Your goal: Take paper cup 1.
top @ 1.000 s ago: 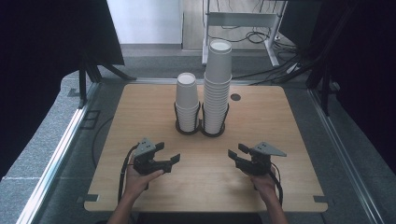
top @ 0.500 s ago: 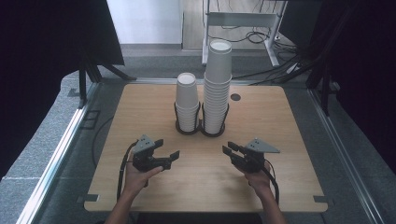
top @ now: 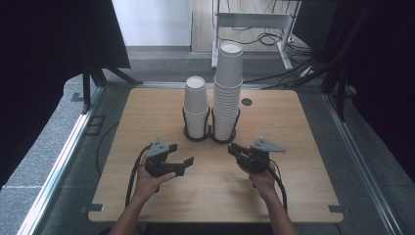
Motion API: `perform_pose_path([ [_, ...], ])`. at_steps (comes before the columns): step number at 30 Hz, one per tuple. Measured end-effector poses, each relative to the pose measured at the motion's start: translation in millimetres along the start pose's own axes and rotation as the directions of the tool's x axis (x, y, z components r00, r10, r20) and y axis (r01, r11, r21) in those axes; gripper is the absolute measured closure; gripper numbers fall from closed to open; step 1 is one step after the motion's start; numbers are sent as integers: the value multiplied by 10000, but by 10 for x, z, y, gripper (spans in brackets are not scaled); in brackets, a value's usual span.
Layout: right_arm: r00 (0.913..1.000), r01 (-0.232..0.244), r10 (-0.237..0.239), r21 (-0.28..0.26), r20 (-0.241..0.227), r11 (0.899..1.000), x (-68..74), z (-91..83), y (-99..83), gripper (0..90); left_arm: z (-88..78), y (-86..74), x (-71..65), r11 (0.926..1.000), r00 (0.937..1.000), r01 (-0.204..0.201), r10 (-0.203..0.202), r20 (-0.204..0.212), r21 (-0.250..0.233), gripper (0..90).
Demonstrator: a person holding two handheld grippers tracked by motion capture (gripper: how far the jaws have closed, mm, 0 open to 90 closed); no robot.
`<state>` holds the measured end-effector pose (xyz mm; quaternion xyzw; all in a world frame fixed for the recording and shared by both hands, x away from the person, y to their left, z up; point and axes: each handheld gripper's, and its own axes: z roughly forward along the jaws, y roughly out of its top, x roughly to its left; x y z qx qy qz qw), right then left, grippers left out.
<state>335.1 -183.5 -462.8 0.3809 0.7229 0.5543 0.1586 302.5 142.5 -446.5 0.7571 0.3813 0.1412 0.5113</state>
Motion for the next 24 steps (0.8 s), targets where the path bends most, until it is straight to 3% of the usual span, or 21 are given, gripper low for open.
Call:
perform_pose_path([
  [6,9993,185,-188,81,338,9998,30,145,146,837,-55,-10,17,9996,9993,285,-287,230,87,163],
  [9,9987,431,-434,110,271,9990,32,269,241,871,-63,0,5,9997,9997,242,-242,-18,-25,160],
  [18,9979,651,-652,369,22,9972,44,453,373,894,-109,11,31,9995,9995,324,-324,20,-68,164],
  [24,9936,1117,-1104,643,-224,9917,113,603,397,894,-108,9,47,9989,9986,476,-475,-211,44,158],
])
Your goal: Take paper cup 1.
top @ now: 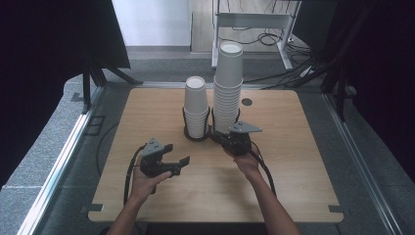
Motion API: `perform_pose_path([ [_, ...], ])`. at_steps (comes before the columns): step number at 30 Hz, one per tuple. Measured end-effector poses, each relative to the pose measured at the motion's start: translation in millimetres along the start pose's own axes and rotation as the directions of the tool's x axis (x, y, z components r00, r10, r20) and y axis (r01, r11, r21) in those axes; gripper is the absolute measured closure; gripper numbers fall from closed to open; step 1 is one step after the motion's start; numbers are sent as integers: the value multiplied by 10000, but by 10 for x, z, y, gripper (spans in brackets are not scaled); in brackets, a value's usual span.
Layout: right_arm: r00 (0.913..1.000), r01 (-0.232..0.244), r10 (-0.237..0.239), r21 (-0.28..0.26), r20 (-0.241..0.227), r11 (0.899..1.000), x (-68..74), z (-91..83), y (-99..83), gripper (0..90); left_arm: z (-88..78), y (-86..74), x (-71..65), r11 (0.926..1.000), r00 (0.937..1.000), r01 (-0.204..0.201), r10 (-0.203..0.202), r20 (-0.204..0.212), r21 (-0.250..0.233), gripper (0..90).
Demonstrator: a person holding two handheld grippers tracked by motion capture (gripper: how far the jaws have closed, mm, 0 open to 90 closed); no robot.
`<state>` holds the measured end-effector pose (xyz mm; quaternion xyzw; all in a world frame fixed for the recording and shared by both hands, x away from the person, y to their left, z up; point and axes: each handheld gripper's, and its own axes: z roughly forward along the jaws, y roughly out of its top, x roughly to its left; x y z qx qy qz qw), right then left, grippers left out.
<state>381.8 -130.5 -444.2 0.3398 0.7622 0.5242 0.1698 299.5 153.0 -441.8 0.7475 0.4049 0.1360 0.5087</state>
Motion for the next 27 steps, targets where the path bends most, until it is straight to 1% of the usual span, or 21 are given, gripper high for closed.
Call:
perform_pose_path([
  [2,10000,56,-56,71,-11,10000,12,65,19,894,-3,0,5,10000,10000,5,-5,-14,-6,158],
  [5,10000,25,-25,-14,-95,10000,5,158,47,895,-13,-1,23,10000,10000,65,-65,-19,4,159],
  [9,9999,22,-21,68,-132,10000,16,290,71,895,-11,-4,40,9998,10000,92,-91,-37,164,159],
  [11,9999,-4,5,59,-159,10000,28,346,107,896,-7,-5,41,9996,10000,98,-98,0,249,158],
  [14,10000,14,-14,50,-69,10000,44,420,182,895,-10,-4,38,9997,10000,97,-97,-7,225,158],
  [15,9999,-62,62,28,-88,10000,46,451,214,895,-18,-2,38,9997,9999,131,-132,32,204,158],
  [20,10000,-70,70,17,-58,10000,42,557,302,895,-24,-5,59,9994,9998,172,-174,65,293,159],
  [24,9999,-136,136,35,-22,9999,37,607,313,895,-26,-5,65,9991,9998,172,-177,122,392,158],
  [27,10000,-11,11,61,67,10000,42,650,324,894,-22,-6,67,9989,9997,163,-171,166,443,158],
])
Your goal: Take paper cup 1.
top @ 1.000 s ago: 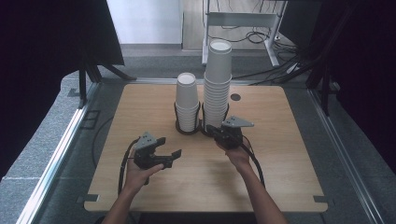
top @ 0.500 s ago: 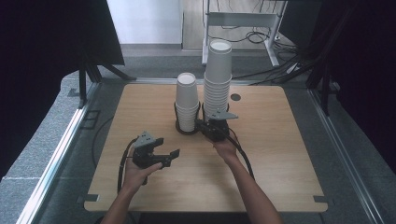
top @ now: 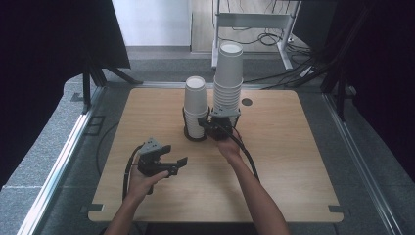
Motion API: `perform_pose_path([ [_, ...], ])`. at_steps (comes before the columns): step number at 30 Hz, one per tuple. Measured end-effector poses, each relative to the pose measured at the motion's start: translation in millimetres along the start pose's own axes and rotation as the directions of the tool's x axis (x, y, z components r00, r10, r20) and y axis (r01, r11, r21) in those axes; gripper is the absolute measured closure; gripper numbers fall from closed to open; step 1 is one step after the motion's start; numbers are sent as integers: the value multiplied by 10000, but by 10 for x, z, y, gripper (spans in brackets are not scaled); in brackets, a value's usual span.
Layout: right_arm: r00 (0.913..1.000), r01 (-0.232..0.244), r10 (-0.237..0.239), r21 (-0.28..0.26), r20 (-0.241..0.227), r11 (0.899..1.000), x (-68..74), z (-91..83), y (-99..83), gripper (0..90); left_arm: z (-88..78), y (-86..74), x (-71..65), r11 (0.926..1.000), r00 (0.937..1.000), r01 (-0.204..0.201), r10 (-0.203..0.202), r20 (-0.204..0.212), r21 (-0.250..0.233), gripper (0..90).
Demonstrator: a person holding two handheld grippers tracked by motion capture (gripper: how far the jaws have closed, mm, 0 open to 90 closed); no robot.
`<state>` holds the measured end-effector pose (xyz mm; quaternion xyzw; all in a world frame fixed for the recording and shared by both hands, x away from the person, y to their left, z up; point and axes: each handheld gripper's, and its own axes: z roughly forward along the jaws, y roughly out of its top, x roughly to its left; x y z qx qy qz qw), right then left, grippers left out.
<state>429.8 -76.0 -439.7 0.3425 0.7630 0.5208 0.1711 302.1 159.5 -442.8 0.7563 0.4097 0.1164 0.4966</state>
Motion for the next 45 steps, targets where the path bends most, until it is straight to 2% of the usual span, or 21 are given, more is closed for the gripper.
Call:
perform_pose_path([
  [3,10000,4,-5,-152,-34,9999,-2,35,36,894,11,-4,1,10000,10000,-1,1,15,81,159],
  [17,9998,-46,44,-109,-170,9999,0,60,64,891,43,-12,-14,9997,10000,-50,49,51,228,159],
  [19,9998,-56,55,-64,-209,10000,-7,65,58,891,35,-5,-11,10000,10000,28,-28,5,85,159],
  [21,9998,-71,70,-17,-210,10000,-7,69,52,883,11,21,7,9993,9995,273,-270,140,-245,160],
  [24,9990,-328,324,-121,-320,9994,-16,70,42,877,-41,110,41,9949,9979,613,-595,253,-796,159],
  [25,9990,-315,311,-119,-336,9994,-19,71,44,878,-46,133,49,9950,9979,614,-597,241,-793,157],
  [27,9990,-277,273,-114,-350,9996,-22,71,45,878,-47,159,58,9956,9986,515,-504,169,-779,151],
  [29,9990,-238,233,-115,-368,9997,-29,72,47,879,-46,221,74,9957,9993,361,-368,-70,-858,150],
  [35,9987,-297,293,-84,-410,9995,-40,73,44,879,-51,493,130,9928,9974,-16,-70,-714,-1197,148],
  [41,9987,-288,286,-47,-412,9996,-43,73,44,878,27,684,197,9904,9955,-69,-62,-947,-1381,138],
  [45,9985,-310,307,-42,-450,9995,-54,70,42,878,139,820,247,9923,9956,-328,220,-907,-1195,112],
])
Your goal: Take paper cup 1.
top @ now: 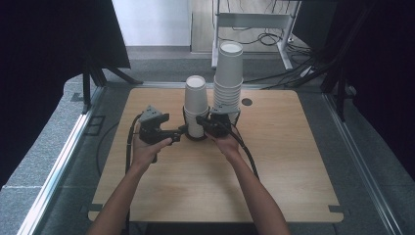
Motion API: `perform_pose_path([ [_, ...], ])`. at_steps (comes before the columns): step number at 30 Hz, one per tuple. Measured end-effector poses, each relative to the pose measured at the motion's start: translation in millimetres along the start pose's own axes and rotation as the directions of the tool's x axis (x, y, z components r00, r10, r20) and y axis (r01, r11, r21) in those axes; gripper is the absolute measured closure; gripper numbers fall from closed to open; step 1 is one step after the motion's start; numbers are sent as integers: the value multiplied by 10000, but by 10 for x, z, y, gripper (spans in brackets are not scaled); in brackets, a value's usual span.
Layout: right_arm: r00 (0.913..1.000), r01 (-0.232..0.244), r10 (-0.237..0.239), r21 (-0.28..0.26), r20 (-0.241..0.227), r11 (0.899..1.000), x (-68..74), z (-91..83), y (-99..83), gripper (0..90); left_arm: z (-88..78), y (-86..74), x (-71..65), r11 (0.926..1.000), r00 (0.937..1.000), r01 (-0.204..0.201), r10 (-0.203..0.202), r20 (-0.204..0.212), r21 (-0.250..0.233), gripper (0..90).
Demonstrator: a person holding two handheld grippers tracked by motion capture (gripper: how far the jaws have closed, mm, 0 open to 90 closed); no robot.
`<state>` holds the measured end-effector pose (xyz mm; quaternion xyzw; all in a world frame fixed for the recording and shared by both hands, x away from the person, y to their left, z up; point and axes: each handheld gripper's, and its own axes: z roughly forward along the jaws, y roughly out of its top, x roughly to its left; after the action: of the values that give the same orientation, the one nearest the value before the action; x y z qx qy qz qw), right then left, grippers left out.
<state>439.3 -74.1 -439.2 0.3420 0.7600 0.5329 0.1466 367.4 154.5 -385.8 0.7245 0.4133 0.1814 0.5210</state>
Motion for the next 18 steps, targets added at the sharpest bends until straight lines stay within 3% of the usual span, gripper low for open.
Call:
perform_pose_path([
  [5,10000,40,-40,6,4,10000,-2,3,2,878,69,45,20,10000,9996,18,-16,269,-90,70],
  [9,10000,6,-6,-8,-23,10000,-6,4,0,879,177,105,27,9999,9999,-113,113,-74,-31,63],
  [15,10000,22,-22,-9,17,10000,-1,8,1,878,290,181,35,9990,9991,-387,391,-155,243,55],
  [18,10000,-4,4,-23,-2,10000,-1,11,1,879,362,216,74,9997,9999,-157,158,-37,179,53],
])
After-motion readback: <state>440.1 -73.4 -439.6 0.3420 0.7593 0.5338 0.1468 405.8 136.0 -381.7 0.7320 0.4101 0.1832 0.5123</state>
